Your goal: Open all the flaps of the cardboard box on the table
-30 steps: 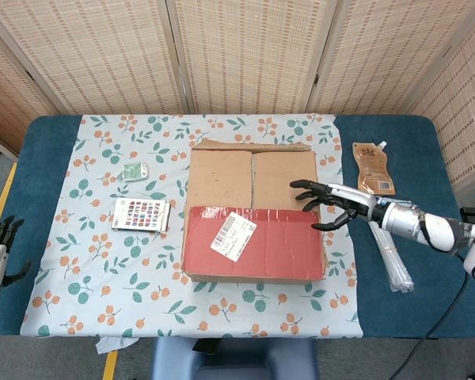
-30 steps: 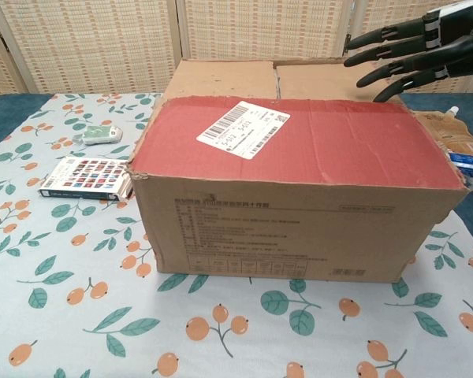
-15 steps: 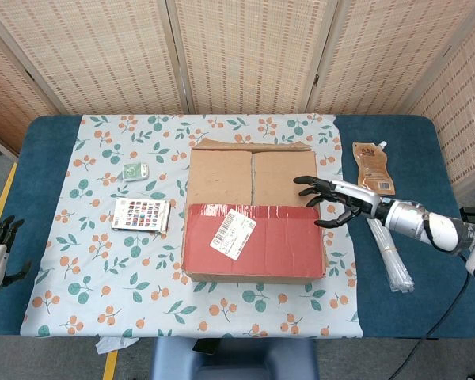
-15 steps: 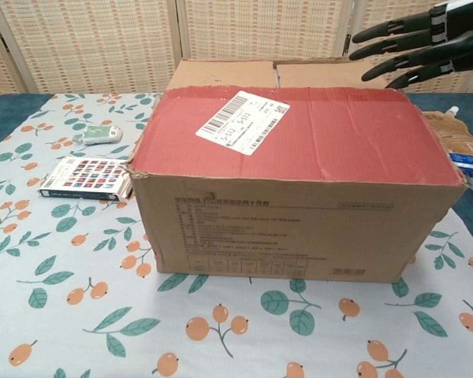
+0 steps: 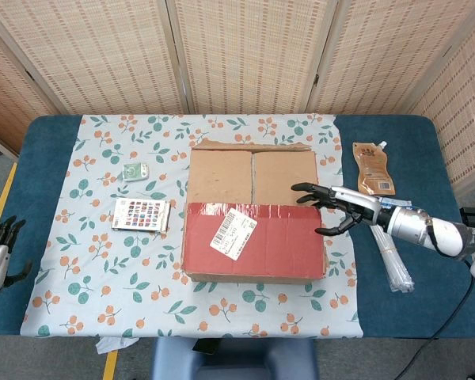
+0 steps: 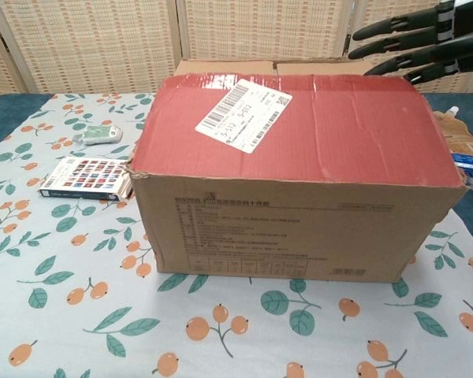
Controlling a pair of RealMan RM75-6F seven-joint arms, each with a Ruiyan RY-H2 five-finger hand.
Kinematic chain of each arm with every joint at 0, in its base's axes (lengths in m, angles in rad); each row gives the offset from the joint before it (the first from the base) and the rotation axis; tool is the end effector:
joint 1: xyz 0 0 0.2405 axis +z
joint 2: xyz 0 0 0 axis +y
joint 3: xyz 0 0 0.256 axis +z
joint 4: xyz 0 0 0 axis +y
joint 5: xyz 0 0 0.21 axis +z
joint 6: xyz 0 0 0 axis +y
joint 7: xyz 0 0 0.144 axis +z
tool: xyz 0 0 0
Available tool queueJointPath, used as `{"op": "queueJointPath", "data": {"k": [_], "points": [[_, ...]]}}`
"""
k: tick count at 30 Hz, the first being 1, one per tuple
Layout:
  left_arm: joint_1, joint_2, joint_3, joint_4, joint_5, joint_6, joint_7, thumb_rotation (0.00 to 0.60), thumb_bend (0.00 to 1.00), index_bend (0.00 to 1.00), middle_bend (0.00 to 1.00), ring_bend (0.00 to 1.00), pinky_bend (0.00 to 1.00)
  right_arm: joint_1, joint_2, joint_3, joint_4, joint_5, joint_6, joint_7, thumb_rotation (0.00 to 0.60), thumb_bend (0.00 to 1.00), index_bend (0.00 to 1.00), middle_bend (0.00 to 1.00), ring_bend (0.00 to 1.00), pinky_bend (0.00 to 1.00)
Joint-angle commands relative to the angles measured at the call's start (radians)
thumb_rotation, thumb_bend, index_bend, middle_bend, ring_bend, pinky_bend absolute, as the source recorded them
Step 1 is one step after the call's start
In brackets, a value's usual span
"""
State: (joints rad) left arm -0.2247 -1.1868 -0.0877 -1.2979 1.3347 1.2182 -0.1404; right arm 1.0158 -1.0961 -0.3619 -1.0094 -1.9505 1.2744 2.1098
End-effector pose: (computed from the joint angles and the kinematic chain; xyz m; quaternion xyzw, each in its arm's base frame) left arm -0.3720 0.2410 0.1616 -0.5944 -0.4230 -0.3159 0.6066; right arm -0.1984 -0.3854 0.1587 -0.5856 0.7150 -0.3815 0.0153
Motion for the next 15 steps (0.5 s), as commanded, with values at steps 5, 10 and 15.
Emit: {"op": "queueJointPath", "data": {"k": [5, 10, 15], "points": [[0.0, -0.002, 0.0, -0.004, 0.0, 0.004, 0.011, 0.6, 0.46, 0.0, 0.0, 0.0, 0.0, 0.009, 0.148, -0.017, -0.159, -0.057, 0.14, -0.038, 0.6, 0.37, 0.02, 0.01, 0.09, 0.21], [0.001, -0.001, 0.0, -0.01, 0.002, 0.007, 0.012, 0.6, 0.46, 0.0, 0.0, 0.0, 0.0, 0.033, 0.303, -0.03, -0.346, -0.095, 0.148, -0.182, 0.6, 0.37, 0.02, 0.0, 0.07, 0.21], [-0.001, 0.004, 0.005, -0.008, 0.017, 0.006, -0.007, 0.6, 0.46, 0.0, 0.0, 0.0, 0.0, 0.038, 0.428, -0.036, -0.546, -0.117, 0.102, -0.343, 0.6, 0.37, 0.02, 0.0, 0.07, 0.22]]}}
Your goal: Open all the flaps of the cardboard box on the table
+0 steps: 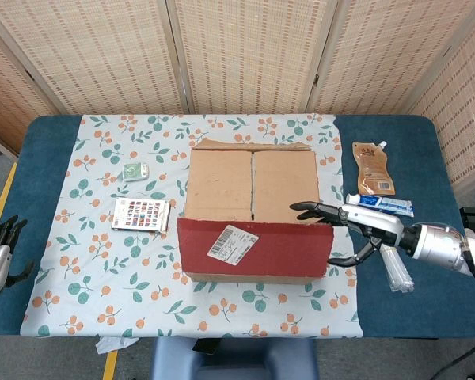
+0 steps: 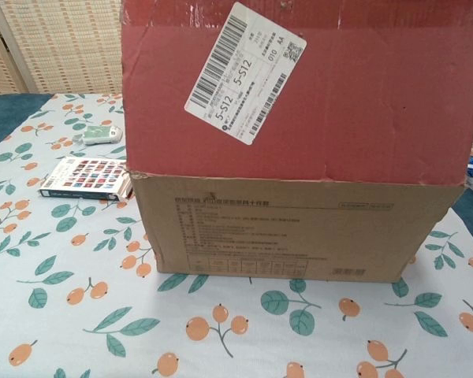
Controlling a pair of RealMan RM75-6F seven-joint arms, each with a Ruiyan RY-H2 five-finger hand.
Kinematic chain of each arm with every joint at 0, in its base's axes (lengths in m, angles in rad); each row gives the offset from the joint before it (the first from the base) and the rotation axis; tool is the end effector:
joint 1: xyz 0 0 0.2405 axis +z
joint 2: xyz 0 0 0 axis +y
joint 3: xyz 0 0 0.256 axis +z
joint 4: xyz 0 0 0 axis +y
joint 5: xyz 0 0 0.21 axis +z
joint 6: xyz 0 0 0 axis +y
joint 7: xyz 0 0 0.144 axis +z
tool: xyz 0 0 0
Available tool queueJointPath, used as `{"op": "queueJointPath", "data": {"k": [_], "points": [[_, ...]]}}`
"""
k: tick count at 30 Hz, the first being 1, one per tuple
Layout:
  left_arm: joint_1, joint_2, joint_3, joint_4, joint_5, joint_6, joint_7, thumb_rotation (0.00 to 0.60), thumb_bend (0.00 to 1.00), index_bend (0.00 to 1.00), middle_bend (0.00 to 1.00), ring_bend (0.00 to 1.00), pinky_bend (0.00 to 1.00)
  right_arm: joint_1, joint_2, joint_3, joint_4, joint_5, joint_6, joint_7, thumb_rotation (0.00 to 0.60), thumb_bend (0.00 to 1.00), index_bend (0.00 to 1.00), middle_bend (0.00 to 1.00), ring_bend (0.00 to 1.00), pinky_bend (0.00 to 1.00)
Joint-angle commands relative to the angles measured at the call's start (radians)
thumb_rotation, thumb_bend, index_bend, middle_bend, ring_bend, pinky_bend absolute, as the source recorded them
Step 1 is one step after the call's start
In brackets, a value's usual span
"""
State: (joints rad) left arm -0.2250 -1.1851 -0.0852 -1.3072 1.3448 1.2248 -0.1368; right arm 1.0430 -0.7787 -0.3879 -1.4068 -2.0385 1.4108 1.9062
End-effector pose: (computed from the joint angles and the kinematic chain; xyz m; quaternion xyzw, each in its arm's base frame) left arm -0.3690 0.2405 0.1602 -0.5984 -0.4203 -0.3187 0.6031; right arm -0.1556 -0.3197 0.2149 -0.6348 0.6602 -0.3974 0.0571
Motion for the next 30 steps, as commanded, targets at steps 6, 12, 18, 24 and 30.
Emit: {"op": "queueJointPath", "data": {"k": [6, 12, 18, 24, 30], "points": [[0.002, 0.008, 0.007, -0.002, 0.02, 0.008, -0.026, 0.6, 0.46, 0.0, 0.0, 0.0, 0.0, -0.019, 0.21, -0.008, -0.321, -0.04, -0.075, -0.284, 0.6, 0.37, 0.02, 0.0, 0.07, 0.21], [0.007, 0.014, 0.008, -0.011, 0.027, 0.024, -0.03, 0.6, 0.46, 0.0, 0.0, 0.0, 0.0, -0.052, 0.254, -0.013, -0.403, -0.114, -0.096, -0.354, 0.6, 0.37, 0.01, 0.0, 0.06, 0.23], [0.01, 0.014, 0.01, -0.018, 0.035, 0.035, -0.019, 0.6, 0.46, 0.0, 0.0, 0.0, 0.0, -0.08, 0.287, -0.016, -0.427, -0.185, -0.105, -0.396, 0.6, 0.37, 0.0, 0.0, 0.03, 0.23], [0.009, 0.013, 0.011, -0.02, 0.033, 0.034, -0.011, 0.6, 0.46, 0.0, 0.0, 0.0, 0.0, -0.119, 0.296, 0.008, -0.434, -0.156, -0.118, -0.438, 0.6, 0.37, 0.0, 0.0, 0.02, 0.23], [0.005, 0.012, 0.011, -0.02, 0.032, 0.027, -0.009, 0.6, 0.46, 0.0, 0.0, 0.0, 0.0, -0.138, 0.214, 0.136, -0.468, 0.072, -0.294, -0.729, 0.6, 0.37, 0.0, 0.0, 0.02, 0.23]]}}
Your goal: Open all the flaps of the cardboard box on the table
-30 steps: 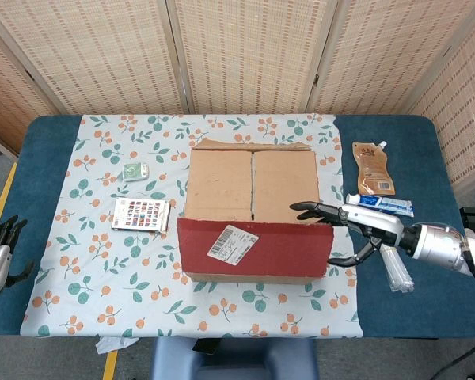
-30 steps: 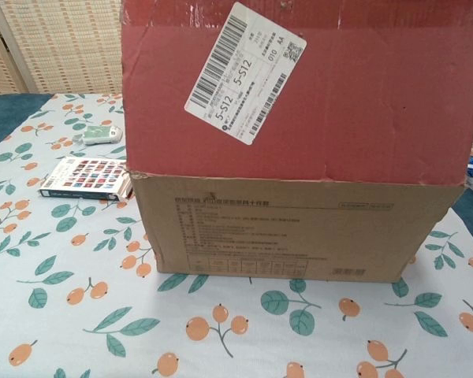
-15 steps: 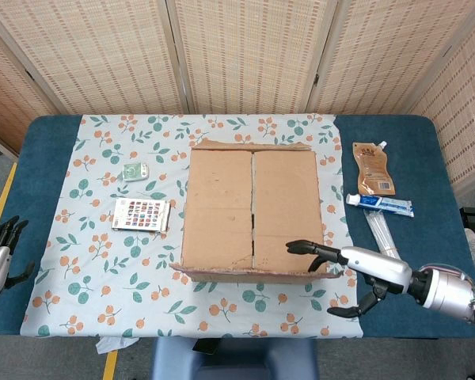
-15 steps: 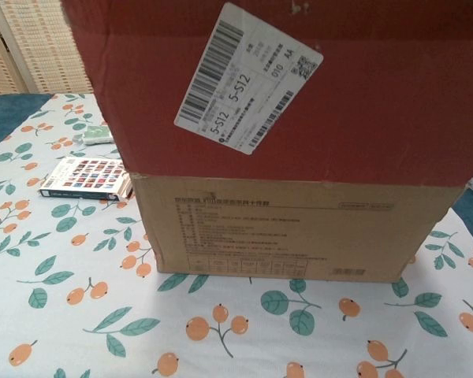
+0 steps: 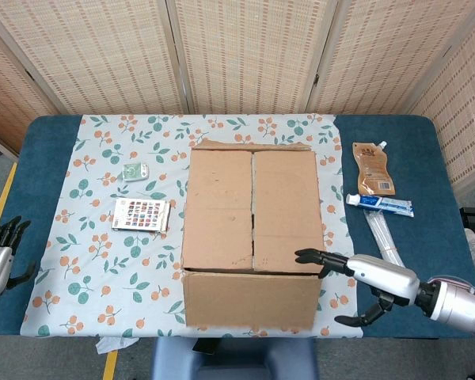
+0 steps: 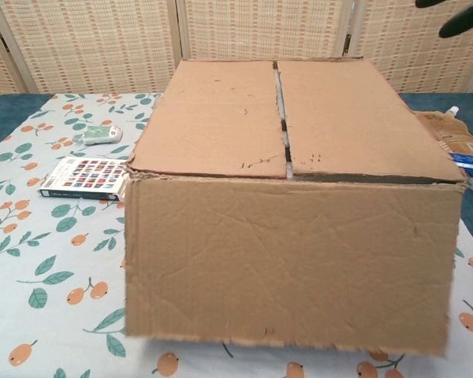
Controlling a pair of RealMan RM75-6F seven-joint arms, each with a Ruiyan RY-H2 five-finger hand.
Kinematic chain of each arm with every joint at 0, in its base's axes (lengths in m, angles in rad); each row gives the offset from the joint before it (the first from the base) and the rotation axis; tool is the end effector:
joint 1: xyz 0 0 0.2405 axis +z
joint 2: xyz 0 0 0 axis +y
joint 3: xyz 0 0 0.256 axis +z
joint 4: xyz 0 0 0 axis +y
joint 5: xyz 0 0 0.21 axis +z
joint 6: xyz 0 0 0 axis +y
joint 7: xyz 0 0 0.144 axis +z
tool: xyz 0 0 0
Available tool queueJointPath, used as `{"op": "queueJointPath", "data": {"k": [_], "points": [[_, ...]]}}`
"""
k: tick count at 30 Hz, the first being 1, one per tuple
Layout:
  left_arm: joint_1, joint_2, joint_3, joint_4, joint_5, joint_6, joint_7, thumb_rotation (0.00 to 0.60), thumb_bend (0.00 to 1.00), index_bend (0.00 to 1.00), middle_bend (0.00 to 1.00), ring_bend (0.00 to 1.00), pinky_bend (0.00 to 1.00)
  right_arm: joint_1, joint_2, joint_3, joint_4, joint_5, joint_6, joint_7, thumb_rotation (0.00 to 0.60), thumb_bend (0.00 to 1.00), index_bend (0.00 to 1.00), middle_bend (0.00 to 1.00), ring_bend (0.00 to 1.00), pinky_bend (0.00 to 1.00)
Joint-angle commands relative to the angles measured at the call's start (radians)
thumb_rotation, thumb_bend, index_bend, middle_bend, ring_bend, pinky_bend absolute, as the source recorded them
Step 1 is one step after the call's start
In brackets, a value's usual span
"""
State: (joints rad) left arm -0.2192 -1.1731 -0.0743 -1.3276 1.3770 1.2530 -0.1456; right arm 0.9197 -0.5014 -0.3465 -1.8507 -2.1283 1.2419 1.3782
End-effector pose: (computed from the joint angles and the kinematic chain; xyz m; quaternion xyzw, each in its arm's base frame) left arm -0.3628 0.2363 0.1608 -0.6061 -0.4135 -0.3291 0.5945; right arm -0.1426 -0.2396 0.2208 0.7228 -0.5763 0.3781 0.0495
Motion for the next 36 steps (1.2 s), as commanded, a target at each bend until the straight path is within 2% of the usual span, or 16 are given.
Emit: {"op": "queueJointPath", "data": {"k": [1, 4, 8, 12, 17, 19, 21, 22, 26, 31, 36], "points": [[-0.001, 0.0, 0.0, 0.0, 0.0, -0.002, -0.001, 0.6, 0.46, 0.0, 0.0, 0.0, 0.0, -0.015, -0.087, 0.122, -0.023, 0.207, -0.155, -0.269, 0.6, 0.37, 0.0, 0.0, 0.03, 0.23], [-0.001, 0.001, 0.001, 0.002, 0.0, -0.004, -0.006, 0.6, 0.46, 0.0, 0.0, 0.0, 0.0, -0.013, -0.18, 0.215, 0.0, 0.351, -0.244, -0.519, 0.6, 0.37, 0.07, 0.0, 0.03, 0.18], [0.001, 0.005, 0.0, 0.002, 0.001, 0.0, -0.022, 0.6, 0.46, 0.0, 0.0, 0.0, 0.0, 0.005, -0.311, 0.323, 0.057, 0.507, -0.324, -0.856, 0.6, 0.37, 0.23, 0.0, 0.02, 0.1], [0.006, 0.011, 0.001, 0.001, 0.006, 0.008, -0.036, 0.6, 0.56, 0.0, 0.0, 0.0, 0.0, 0.051, -0.39, 0.383, 0.096, 0.611, -0.421, -1.098, 0.6, 0.37, 0.3, 0.0, 0.0, 0.0], [0.008, 0.015, 0.005, 0.0, 0.011, 0.009, -0.049, 0.6, 0.61, 0.0, 0.0, 0.0, 0.0, 0.1, -0.492, 0.44, 0.149, 0.727, -0.493, -1.307, 0.594, 0.37, 0.38, 0.0, 0.0, 0.0], [0.006, 0.016, 0.007, 0.0, 0.012, 0.002, -0.049, 0.6, 0.67, 0.0, 0.0, 0.0, 0.0, 0.115, -0.524, 0.451, 0.172, 0.75, -0.512, -1.348, 0.558, 0.38, 0.43, 0.0, 0.0, 0.0], [0.004, 0.017, 0.011, 0.0, 0.014, -0.008, -0.052, 0.6, 0.74, 0.0, 0.0, 0.0, 0.0, 0.131, -0.558, 0.464, 0.195, 0.776, -0.536, -1.37, 0.469, 0.4, 0.46, 0.0, 0.0, 0.0], [0.003, 0.018, 0.012, 0.0, 0.014, -0.01, -0.054, 0.6, 0.76, 0.0, 0.0, 0.0, 0.0, 0.138, -0.571, 0.47, 0.205, 0.783, -0.545, -1.372, 0.447, 0.4, 0.47, 0.0, 0.0, 0.0], [0.004, 0.021, 0.01, 0.003, 0.011, -0.01, -0.07, 0.6, 0.8, 0.0, 0.0, 0.0, 0.0, 0.159, -0.622, 0.494, 0.255, 0.797, -0.563, -1.375, 0.359, 0.41, 0.5, 0.0, 0.0, 0.0], [0.004, 0.023, 0.01, 0.008, 0.012, -0.013, -0.083, 0.6, 0.82, 0.0, 0.0, 0.0, 0.0, 0.17, -0.656, 0.511, 0.301, 0.795, -0.568, -1.368, 0.348, 0.42, 0.52, 0.01, 0.0, 0.0], [0.002, 0.021, 0.01, 0.014, 0.01, -0.02, -0.091, 0.6, 0.83, 0.0, 0.0, 0.0, 0.0, 0.184, -0.682, 0.515, 0.344, 0.784, -0.585, -1.371, 0.338, 0.47, 0.59, 0.03, 0.0, 0.0]]}}
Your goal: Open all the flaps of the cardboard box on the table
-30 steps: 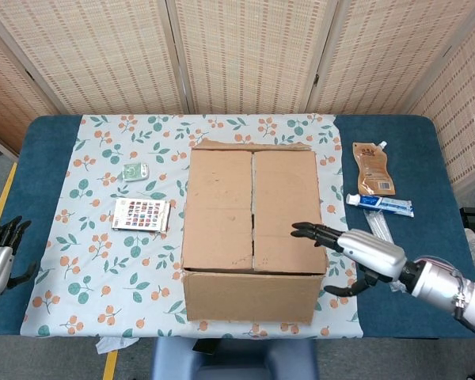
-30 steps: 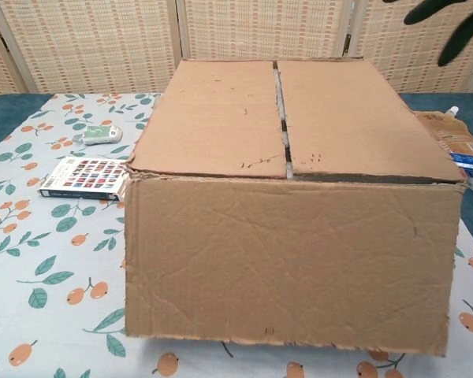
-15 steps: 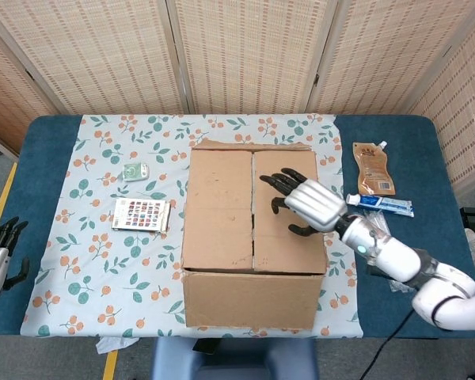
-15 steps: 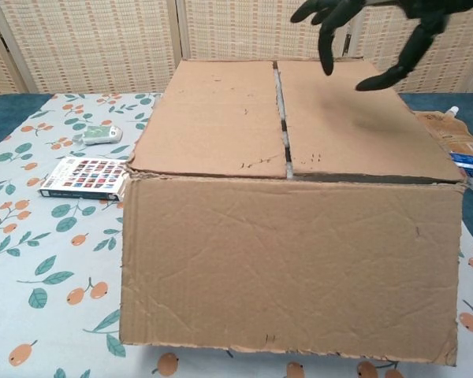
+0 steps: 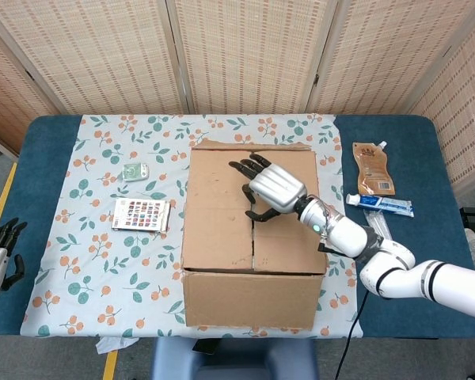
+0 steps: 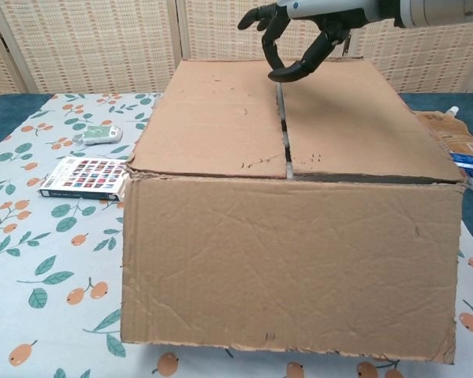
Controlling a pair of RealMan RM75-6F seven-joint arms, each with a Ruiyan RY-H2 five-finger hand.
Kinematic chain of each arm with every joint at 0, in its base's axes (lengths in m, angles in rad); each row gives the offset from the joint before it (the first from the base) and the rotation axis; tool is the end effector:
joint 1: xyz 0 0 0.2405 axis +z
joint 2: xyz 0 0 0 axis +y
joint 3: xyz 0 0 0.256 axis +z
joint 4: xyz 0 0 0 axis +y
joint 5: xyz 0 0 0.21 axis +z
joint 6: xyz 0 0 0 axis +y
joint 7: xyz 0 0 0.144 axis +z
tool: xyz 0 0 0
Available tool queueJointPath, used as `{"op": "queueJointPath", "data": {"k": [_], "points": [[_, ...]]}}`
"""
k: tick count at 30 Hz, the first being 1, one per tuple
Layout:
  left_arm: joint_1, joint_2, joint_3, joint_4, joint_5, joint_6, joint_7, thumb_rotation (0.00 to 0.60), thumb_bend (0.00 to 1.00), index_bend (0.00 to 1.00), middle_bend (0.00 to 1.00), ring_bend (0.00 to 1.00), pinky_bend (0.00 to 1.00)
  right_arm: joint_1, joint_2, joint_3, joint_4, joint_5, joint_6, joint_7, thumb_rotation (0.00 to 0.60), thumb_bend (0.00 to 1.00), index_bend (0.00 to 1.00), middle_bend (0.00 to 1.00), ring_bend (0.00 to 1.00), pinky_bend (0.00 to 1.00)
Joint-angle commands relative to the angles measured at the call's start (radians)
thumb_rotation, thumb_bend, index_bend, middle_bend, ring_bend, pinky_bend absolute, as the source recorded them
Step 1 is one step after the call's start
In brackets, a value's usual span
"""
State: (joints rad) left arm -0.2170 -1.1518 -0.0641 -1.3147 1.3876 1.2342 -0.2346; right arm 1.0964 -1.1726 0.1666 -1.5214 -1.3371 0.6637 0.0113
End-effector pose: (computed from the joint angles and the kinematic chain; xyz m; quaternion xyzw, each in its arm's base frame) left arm -0.3688 0.2338 0.1673 -0.5979 -0.4362 -0.3364 0.5823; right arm -0.0537 -0.4077 0.0744 0.8473 -0.2357 0.3522 0.3202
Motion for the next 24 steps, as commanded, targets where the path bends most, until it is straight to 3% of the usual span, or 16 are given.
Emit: {"op": "queueJointPath", "data": {"k": [1, 8, 24], "points": [[-0.001, 0.0, 0.0, 0.002, 0.0, -0.002, -0.004, 0.6, 0.83, 0.0, 0.0, 0.0, 0.0, 0.01, -0.016, 0.003, 0.022, -0.013, -0.008, -0.007, 0.336, 0.48, 0.61, 0.04, 0.0, 0.0], [0.0, 0.001, -0.001, 0.006, 0.0, 0.0, -0.013, 0.6, 0.83, 0.0, 0.0, 0.0, 0.0, 0.027, -0.061, 0.001, 0.077, -0.048, 0.002, -0.055, 0.302, 0.48, 0.65, 0.05, 0.0, 0.0], [0.006, 0.006, 0.003, -0.002, 0.016, 0.019, -0.028, 0.6, 0.83, 0.0, 0.0, 0.0, 0.0, 0.038, -0.132, -0.008, 0.131, -0.052, -0.009, -0.09, 0.287, 0.48, 0.62, 0.04, 0.0, 0.0]]}}
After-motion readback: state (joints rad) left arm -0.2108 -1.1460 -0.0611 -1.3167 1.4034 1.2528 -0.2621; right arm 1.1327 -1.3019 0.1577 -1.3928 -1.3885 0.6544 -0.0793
